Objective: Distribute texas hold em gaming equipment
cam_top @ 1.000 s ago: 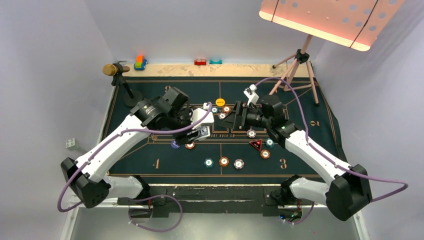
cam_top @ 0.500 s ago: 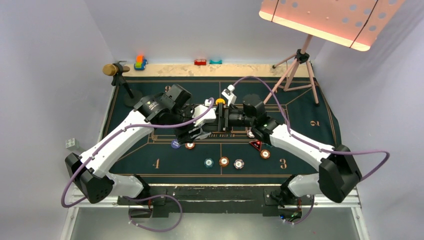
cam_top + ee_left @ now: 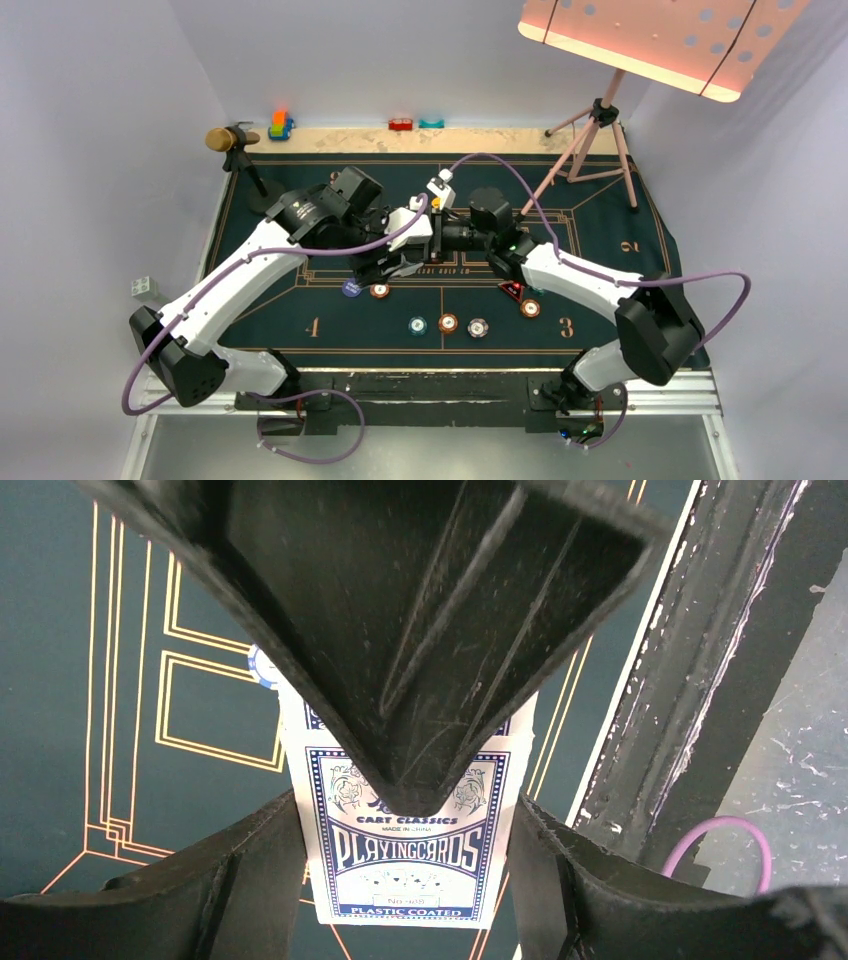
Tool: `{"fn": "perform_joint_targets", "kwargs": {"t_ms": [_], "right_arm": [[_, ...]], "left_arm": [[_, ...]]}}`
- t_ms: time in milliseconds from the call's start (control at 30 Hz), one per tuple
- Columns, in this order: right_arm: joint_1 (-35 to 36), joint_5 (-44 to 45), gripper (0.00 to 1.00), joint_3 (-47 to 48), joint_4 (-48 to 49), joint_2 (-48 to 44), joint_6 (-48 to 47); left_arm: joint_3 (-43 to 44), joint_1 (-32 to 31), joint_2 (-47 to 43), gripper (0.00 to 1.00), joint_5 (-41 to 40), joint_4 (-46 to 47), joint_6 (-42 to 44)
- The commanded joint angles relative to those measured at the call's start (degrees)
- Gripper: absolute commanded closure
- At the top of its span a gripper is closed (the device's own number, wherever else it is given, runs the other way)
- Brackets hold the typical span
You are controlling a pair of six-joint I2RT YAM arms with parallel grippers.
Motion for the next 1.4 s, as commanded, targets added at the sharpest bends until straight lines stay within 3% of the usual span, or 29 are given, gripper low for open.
{"fn": "perform_joint_targets", "kwargs": {"t_ms": [0,200,233,333,367,567,767,1167,1233,1367], "right_arm": [[0.7,-2.0,0.57,2.1,3.8,1.2,2.0],[0.7,-2.5,0.68,2.5,3.2,1.5,1.8],[0.6,-2.5,0.7,2.3,3.2,1.4,1.8],[0.5,-2.6,0.71,1.9,3.3,1.0,1.9],[0.4,-2.8,0.71,1.8,3.5,0.8,2.0],[-0.3,-4.3,0.71,0.3,7.5,0.6,4.6],[-0.4,-4.6,0.71,0.5,8.7,0.6,5.8],[-0.3,-3.3,0.71,0.6,7.0,0.5,7.5],[-0.3,-3.1,0.71,0.7,6.6,0.3,7.6],[-0.3,-2.4,0.71,0.8,5.0,-0.1,7.2]], "left_arm": [[3.4,0.3,0.1,1.0,1.0,1.3,-0.8],[4.0,0.3,0.6,0.98,0.3,2.0,-0.1],[4.4,0.3,1.0,0.83,0.6,1.4,0.3],[4.7,0.3,0.8,0.14,1.5,-0.3,1.4],[4.0,0.3,0.1,0.02,2.0,0.0,1.9],[-2.4,0.6,-5.9,0.0,5.5,6.4,5.4],[-3.5,3.8,-4.1,0.0,13.8,5.9,7.6],[-5.3,4.9,-3.1,0.0,13.4,8.3,9.1],[-4.7,5.1,-3.0,0.05,14.0,7.6,9.5],[-3.2,6.5,-2.5,0.27,14.6,6.6,10.0]]}}
